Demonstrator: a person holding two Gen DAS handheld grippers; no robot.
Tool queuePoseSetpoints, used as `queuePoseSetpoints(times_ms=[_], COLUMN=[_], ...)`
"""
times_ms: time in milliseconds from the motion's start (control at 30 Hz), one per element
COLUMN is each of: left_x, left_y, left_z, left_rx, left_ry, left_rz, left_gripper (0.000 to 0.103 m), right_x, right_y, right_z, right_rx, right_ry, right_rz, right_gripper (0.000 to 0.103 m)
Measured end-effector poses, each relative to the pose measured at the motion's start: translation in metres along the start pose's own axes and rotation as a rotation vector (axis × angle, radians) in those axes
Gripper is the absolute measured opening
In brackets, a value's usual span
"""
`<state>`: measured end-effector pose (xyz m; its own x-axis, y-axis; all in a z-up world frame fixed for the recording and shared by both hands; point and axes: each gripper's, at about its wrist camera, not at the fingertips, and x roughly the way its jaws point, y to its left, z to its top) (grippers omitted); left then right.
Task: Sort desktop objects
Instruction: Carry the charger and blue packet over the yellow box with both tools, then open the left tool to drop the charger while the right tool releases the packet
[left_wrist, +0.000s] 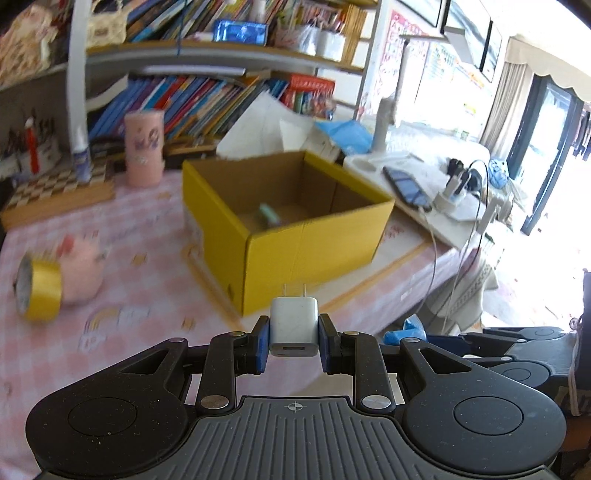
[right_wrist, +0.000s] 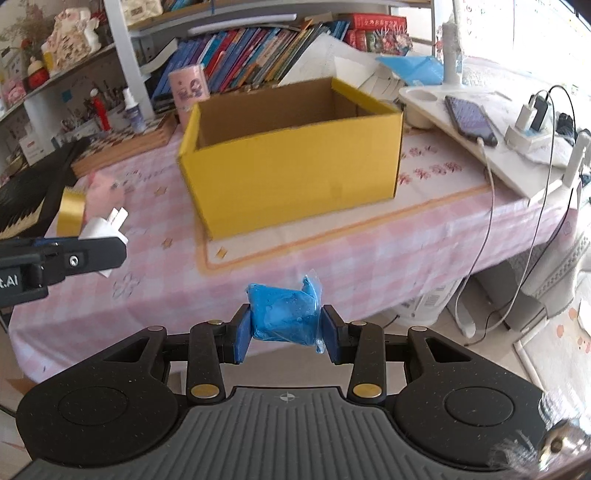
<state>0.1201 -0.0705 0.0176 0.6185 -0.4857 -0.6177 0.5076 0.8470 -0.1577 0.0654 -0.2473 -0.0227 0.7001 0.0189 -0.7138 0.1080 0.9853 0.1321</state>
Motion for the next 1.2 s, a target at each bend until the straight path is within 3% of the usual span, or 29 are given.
queuePoseSetpoints(times_ms=[533,767,1200], left_x=[0.071,0.115,0.171], left_y=[-0.023,-0.020,-0.016], left_z=[0.081,0.094,0.087], left_rx=[-0.011,0.013,0.007], left_ry=[-0.121,-0.080,0.061], left_rz=[0.086,0.176,0.222], left_gripper=[0.025,0.025,0.025], right_x=[0.019,0.033,0.099], right_y=[-0.066,-0.079,-0.062], right_z=[0.101,0.147,0.201], right_rx=[-0.069,-0.142,-0.378], right_ry=[-0.151,-0.224,-0.177], right_rz=[0.013,0.046,0.133], right_gripper=[0.037,0.037,0.036])
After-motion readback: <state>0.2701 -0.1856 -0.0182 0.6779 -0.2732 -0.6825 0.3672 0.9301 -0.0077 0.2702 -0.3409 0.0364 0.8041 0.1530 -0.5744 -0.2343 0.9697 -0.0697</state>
